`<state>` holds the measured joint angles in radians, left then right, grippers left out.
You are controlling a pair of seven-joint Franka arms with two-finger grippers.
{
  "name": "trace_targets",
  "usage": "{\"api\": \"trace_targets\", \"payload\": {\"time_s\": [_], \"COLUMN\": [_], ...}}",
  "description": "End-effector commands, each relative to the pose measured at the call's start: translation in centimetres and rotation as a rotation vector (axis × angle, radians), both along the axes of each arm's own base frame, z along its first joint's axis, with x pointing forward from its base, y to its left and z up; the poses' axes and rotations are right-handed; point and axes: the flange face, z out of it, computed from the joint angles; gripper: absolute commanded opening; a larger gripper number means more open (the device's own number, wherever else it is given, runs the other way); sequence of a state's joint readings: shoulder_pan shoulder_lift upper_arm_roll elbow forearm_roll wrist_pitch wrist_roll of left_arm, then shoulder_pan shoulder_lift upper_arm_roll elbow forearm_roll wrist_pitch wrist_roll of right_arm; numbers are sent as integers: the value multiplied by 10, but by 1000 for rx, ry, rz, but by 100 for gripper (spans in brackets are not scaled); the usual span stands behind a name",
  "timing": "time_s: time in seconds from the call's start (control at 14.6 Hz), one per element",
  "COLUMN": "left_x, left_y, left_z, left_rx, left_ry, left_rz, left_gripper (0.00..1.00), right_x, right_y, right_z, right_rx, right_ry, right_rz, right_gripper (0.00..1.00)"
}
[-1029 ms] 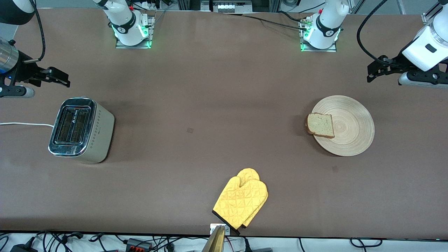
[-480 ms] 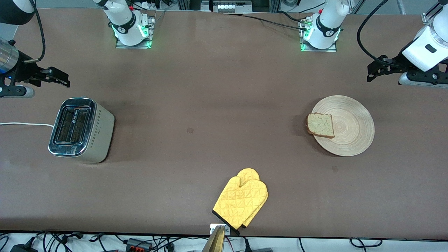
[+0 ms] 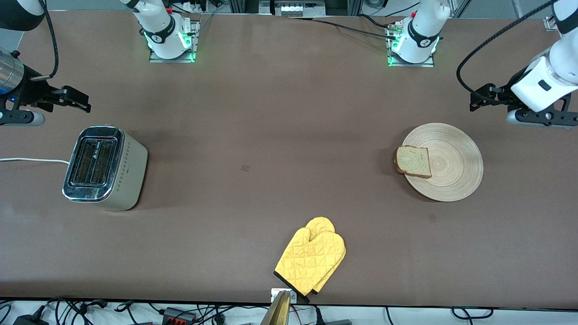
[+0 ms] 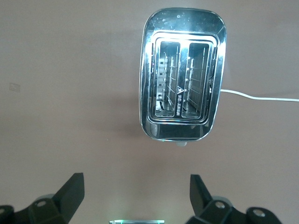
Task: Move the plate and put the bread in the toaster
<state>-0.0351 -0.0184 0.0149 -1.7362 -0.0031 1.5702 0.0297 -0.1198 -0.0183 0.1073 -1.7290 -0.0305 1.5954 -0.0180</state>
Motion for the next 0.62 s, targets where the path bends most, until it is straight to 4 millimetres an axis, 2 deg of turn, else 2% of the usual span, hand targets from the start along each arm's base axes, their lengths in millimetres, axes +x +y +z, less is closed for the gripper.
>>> {"api": "trace_targets", "payload": {"time_s": [0.0, 0.21, 0.41, 0.55], "left_x": [10, 17, 22, 18], "left_y": [41, 101, 166, 212], "left_z": [-13, -51, -110, -159], "left_rx": [-10, -157, -376, -523], "left_ry": [35, 75, 94, 85], "left_rz": [15, 23, 81, 75], "left_gripper": [100, 100, 100, 100], "right_x": [0, 2, 2, 2], "right_y": [0, -2, -2, -5], "right_z": [5, 2, 2, 1], "right_rx": [20, 22, 23, 25], "right_ry": [1, 8, 8, 10], "right_rz": [13, 11, 11, 6], "right_gripper": [100, 100, 100, 100]}}
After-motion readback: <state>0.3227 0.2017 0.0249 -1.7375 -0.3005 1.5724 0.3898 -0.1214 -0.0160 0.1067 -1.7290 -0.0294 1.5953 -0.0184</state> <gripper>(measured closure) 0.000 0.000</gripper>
